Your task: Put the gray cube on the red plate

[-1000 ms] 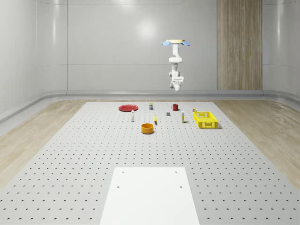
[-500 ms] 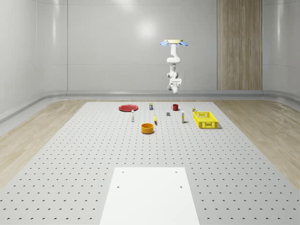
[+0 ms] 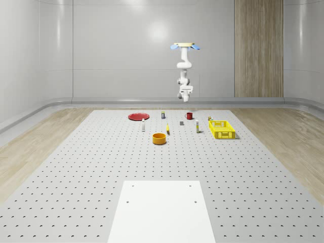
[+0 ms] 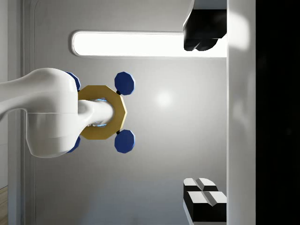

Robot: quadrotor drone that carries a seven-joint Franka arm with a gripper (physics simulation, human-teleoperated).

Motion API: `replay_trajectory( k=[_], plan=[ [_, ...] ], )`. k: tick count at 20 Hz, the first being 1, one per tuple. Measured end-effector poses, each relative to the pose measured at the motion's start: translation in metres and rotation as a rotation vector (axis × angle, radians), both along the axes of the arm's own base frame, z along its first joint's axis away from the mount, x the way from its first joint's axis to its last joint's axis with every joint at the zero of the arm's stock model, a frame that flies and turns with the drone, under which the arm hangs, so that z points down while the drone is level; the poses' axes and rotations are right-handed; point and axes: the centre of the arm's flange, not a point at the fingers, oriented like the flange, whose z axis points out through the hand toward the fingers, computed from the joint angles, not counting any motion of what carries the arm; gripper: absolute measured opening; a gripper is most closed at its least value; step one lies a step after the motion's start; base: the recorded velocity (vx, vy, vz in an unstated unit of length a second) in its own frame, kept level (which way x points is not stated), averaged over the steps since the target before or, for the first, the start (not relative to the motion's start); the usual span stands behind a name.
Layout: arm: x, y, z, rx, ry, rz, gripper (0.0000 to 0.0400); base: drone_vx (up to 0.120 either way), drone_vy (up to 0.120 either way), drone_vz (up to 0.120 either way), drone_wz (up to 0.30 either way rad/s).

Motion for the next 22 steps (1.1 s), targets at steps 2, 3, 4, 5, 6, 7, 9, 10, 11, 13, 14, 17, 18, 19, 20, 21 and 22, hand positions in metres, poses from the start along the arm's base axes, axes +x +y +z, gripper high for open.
replay_trajectory(
  k=[2, 3, 4, 5, 6, 7, 9, 10, 11, 13, 14, 17, 18, 19, 20, 21, 22],
  plan=[
    [-0.0001, 0.0, 0.0001, 0.0, -0.002, 0.0, 0.04, 0.12, -0.12, 0.0, 0.0],
    [-0.0002, 0.0, 0.0002, 0.0, -0.002, 0.0, 0.04, 0.12, -0.12, 0.0, 0.0],
    [-0.0003, 0.0001, 0.0002, -0.001, -0.003, 0.0, 0.04, 0.12, -0.12, 0.0, 0.0],
    [-0.0004, 0.0001, 0.0002, -0.001, -0.004, 0.0, 0.04, 0.12, -0.12, 0.0, 0.0],
    [-0.0004, 0.0001, 0.0002, -0.001, -0.005, 0.0, 0.04, 0.12, -0.12, 0.0, 0.0],
    [-0.0005, 0.0001, 0.0002, -0.001, -0.005, 0.0, 0.04, 0.12, -0.12, 0.0, 0.0],
    [-0.0007, 0.0002, 0.0003, -0.002, -0.007, 0.0, 0.04, 0.12, -0.12, 0.0, 0.0],
    [-0.0007, 0.0003, 0.0003, -0.003, -0.008, 0.0, 0.04, 0.12, -0.12, 0.0, 0.0],
    [-0.0008, 0.0003, 0.0003, -0.003, -0.008, 0.0, 0.04, 0.12, -0.12, 0.0, 0.0],
    [-0.001, 0.0005, 0.0003, -0.005, -0.01, 0.0, 0.04, 0.12, -0.12, 0.0, 0.0],
    [-0.001, 0.0006, 0.0003, -0.006, -0.011, 0.0, 0.04, 0.12, -0.12, 0.0, 0.0],
    [-0.0013, 0.001, 0.0003, -0.01, -0.013, 0.0, 0.04, 0.12, -0.12, 0.0, 0.0],
    [-0.0013, 0.0012, 0.0003, -0.012, -0.014, 0.0, 0.04, 0.12, -0.12, 0.0, 0.0],
    [-0.0014, 0.0014, 0.0002, -0.014, -0.014, 0.0, 0.04, 0.12, -0.12, 0.0, 0.0],
    [-0.0015, 0.0016, 0.0002, -0.017, -0.015, 0.0, 0.04, 0.12, -0.12, 0.0, 0.0],
    [-0.0016, 0.002, 0.0002, -0.02, -0.016, 0.0, 0.04, 0.12, -0.12, 0.0, 0.0],
    [-0.0016, 0.0023, 0.0002, -0.023, -0.017, 0.0, 0.04, 0.12, -0.12, 0.0, 0.0]
  ],
)
